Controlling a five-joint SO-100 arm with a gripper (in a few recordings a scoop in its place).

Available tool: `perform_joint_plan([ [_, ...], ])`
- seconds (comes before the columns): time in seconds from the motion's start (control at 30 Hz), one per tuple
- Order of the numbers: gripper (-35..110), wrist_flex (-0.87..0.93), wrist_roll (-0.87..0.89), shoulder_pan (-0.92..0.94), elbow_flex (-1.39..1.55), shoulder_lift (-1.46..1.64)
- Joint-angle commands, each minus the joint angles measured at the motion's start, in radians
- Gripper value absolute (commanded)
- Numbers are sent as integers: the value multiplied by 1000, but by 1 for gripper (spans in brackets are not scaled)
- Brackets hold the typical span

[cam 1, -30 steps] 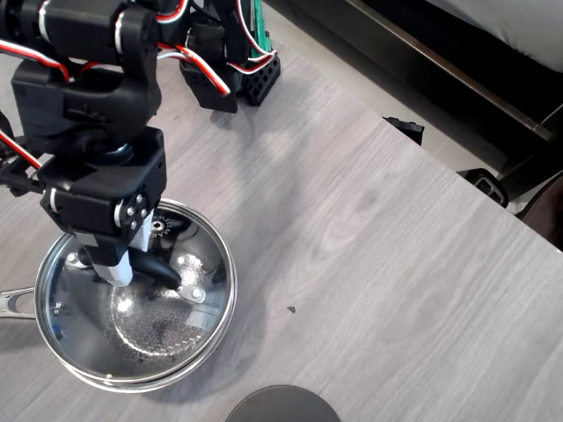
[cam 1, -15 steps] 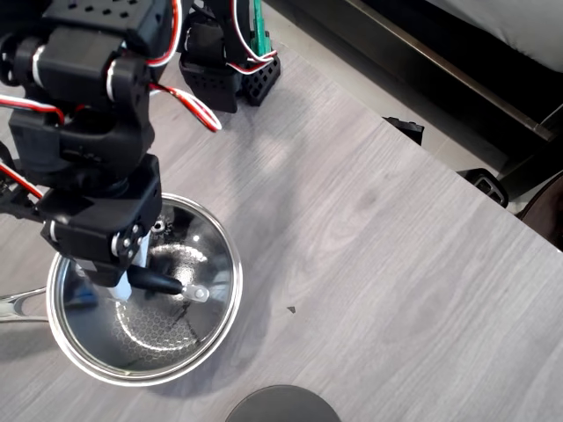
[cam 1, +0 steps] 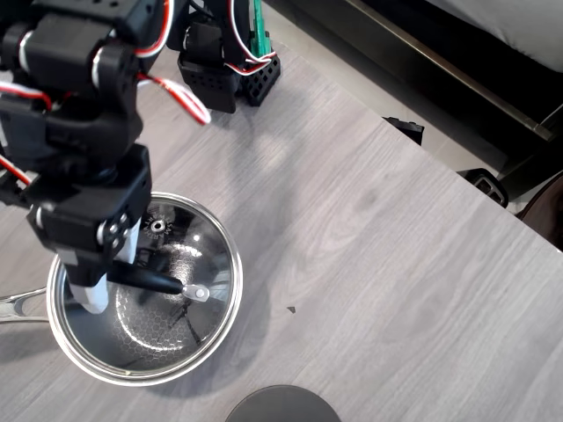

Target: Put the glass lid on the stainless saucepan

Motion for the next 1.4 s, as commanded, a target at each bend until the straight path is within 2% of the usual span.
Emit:
perform_joint_plan([
  [0.0,17,41,-9,-17,-38,121],
  [0.2,17,138,-5,-155,46,357],
  [0.33,0,67,5,-313,376,667],
  [0.5,0,17,20,-437,758,939],
  [0.6,0,-54,11,-459,986,1086],
  [0.8,0,-144,-61,-434,1223,1250],
  [1.0,0,-155,-58,-471,1473,1485],
  [1.37,0,-202,-38,-459,1694,1485],
])
